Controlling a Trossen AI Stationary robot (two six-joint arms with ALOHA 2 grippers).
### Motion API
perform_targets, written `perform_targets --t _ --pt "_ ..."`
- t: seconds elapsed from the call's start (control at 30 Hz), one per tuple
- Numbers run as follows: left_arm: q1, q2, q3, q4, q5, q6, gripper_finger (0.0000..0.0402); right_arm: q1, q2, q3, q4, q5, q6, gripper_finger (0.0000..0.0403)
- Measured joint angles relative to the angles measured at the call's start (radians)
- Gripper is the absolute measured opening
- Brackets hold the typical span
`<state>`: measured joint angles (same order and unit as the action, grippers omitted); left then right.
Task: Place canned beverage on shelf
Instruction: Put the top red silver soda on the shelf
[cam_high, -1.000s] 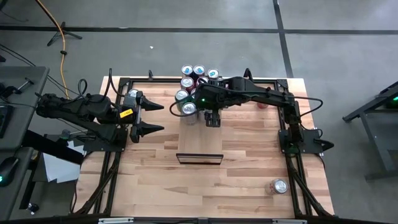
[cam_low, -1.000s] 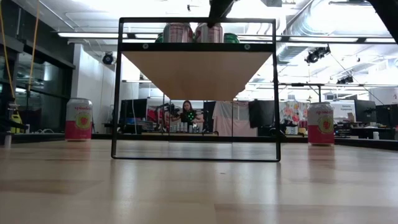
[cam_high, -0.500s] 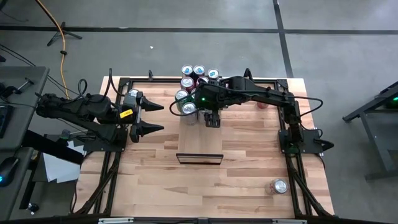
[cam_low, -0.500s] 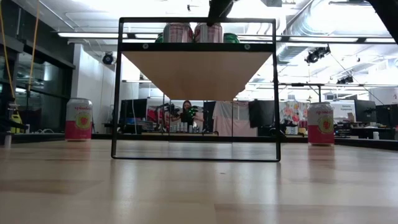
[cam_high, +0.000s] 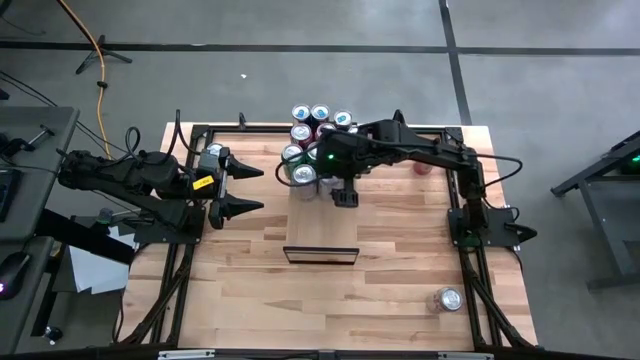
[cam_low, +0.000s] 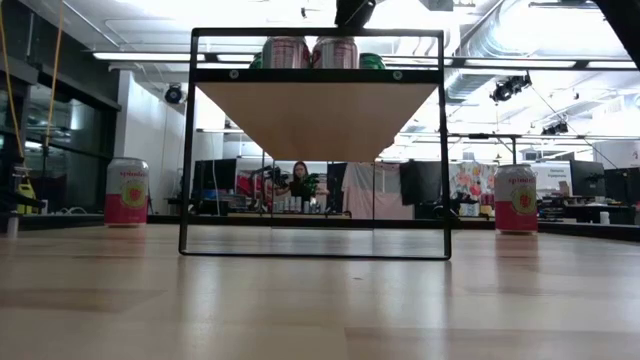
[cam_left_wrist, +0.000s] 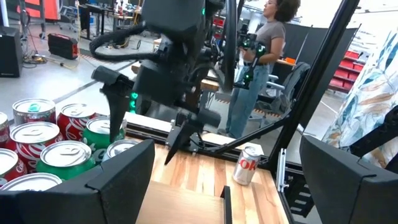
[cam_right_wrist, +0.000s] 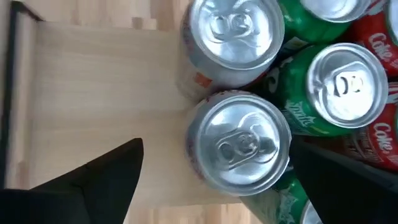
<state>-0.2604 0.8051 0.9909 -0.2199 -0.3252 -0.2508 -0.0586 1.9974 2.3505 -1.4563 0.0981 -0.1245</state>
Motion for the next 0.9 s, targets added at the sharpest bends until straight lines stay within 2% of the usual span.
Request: perform_targets --t 0.4,0.53,0.6,0.73,0.9 --pt "0.0 0.005 0.0 0.0 0.0 -0.018 0.0333 0.0 -0.162 0.006 -0.006 -0.009 0.09 0.0385" --pt "0.0 0.009 0.0 0.0 -0.003 -0.031 0.0333 0.0 -0.212 0.006 -0.069 -0.009 0.125 0.0385" --pt "0.0 0.021 0.0 0.011 -0.038 -0.028 0.0333 0.0 -0.229 0.006 -0.119 -0.005 0.121 0.0385" --pt "0.032 0.057 -0.001 0.054 -0.124 -0.002 0.0333 0.0 -0.273 -0.05 -0.114 -0.012 0.151 0.0385" --pt "0.146 0.119 -0.001 0.068 -0.139 -0.042 0.0333 0.0 -0.341 -0.215 -0.107 0.012 0.17 0.0385"
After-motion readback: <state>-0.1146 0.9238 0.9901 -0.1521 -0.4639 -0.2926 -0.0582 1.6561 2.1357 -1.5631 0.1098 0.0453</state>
